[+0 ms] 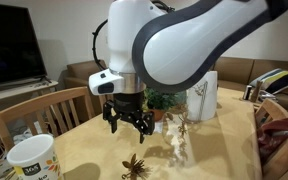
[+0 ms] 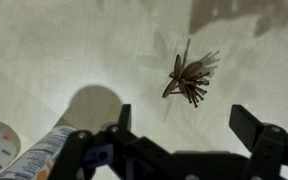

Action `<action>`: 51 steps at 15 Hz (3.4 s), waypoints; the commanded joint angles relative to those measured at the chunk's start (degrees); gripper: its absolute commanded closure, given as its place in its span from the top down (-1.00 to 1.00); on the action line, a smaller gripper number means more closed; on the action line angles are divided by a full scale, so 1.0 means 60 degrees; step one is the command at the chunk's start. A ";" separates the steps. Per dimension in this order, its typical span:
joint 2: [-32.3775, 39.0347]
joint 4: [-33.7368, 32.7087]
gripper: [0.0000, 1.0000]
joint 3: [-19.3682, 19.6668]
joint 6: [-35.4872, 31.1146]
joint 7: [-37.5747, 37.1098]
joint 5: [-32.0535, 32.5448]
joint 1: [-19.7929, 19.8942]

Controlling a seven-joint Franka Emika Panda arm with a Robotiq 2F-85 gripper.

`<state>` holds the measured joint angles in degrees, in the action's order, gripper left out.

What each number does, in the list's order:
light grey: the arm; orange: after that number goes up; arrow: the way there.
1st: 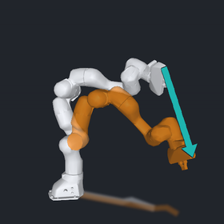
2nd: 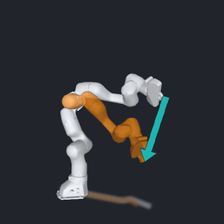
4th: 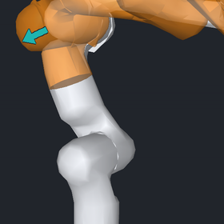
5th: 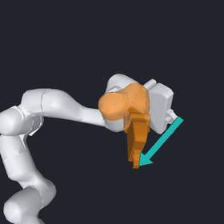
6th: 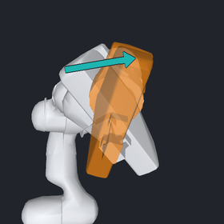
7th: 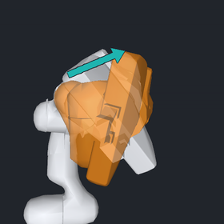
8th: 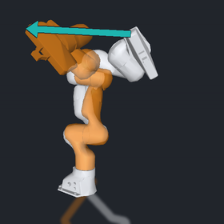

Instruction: Move the brown object to the right

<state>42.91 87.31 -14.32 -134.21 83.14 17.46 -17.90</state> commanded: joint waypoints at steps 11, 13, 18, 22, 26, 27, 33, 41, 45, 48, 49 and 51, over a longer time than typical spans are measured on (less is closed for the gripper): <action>0.0830 -0.0797 1.00 0.0075 0.0412 0.0013 0.0134 -0.0328; 0.1022 -0.1037 1.00 0.0095 0.0503 0.0044 0.0136 -0.0367; 0.1380 -0.1494 1.00 0.0107 0.0562 0.0089 0.0092 -0.0355; 0.1489 -0.1702 0.48 0.0175 0.0537 0.0025 0.0111 -0.0380; 0.1548 -0.1871 -0.19 0.0210 0.0565 -0.0011 0.0109 -0.0411; 0.1444 -0.1510 0.18 0.0106 0.0259 -0.0005 0.0007 -0.0293; 0.1517 -0.1626 -0.18 0.0111 0.0271 -0.0005 0.0005 -0.0319; 0.1635 -0.1799 -0.26 0.0117 0.0412 0.0016 0.0008 -0.0369; 0.1879 -0.2004 0.01 0.0113 0.0528 0.0046 0.0011 -0.0447; 0.1923 -0.2015 -0.02 0.0124 0.0524 0.0028 0.0015 -0.0449; 0.1929 -0.2022 -0.12 0.0123 0.0542 0.0037 0.0011 -0.0438; 0.1958 -0.2068 -0.08 0.0139 0.0566 0.0024 0.0007 -0.0431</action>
<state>53.96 77.16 -13.70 -132.76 83.13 17.47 -20.22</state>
